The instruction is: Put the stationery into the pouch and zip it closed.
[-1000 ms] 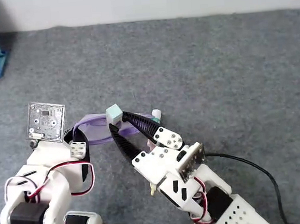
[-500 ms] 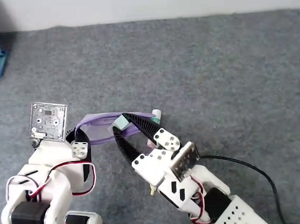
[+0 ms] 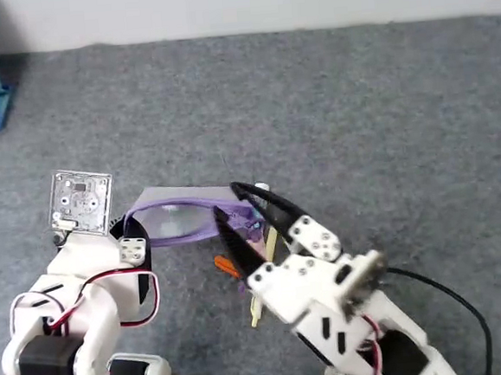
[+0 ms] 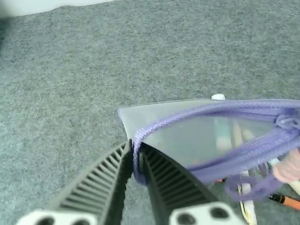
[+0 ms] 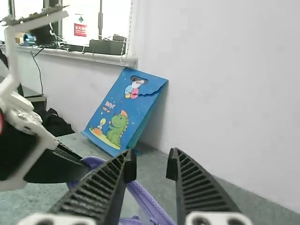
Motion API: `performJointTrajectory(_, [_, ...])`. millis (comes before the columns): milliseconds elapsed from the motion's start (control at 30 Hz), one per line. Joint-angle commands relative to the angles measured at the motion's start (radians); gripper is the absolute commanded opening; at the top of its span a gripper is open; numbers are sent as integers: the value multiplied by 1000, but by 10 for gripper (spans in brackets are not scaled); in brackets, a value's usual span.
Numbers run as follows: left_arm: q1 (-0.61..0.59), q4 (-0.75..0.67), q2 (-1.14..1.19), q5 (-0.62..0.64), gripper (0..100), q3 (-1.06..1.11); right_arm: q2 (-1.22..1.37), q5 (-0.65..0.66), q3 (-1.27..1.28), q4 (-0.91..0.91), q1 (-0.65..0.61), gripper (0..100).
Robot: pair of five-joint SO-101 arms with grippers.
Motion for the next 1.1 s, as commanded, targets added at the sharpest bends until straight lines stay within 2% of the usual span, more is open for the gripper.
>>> performJointTrajectory(0, [3, -12, 37, 17, 12, 2, -87, -80, -63, 159, 99, 112])
performJointTrajectory(100, [2, -11, 37, 17, 12, 2, -97, -150, -86, 314, 237, 111])
performJointTrajectory(200, [-3, -11, 37, 17, 12, 2, -62, -155, -104, 452, 371, 111])
performJointTrajectory(300, [-5, -11, 37, 17, 12, 2, 8, -157, -109, 555, 444, 111])
performJointTrajectory(467, [-17, -11, 37, 18, 12, -1, 202, -152, -109, 673, 458, 111])
performJointTrajectory(600, [-138, -18, 37, 18, 12, -5, 397, -150, -120, 680, 458, 111])
performJointTrajectory(700, [-186, -21, 37, 18, 12, -5, 549, -153, -164, 682, 458, 113])
performJointTrajectory(1067, [-192, -31, 37, 18, 12, 1, 1147, -149, -374, 593, 452, 115])
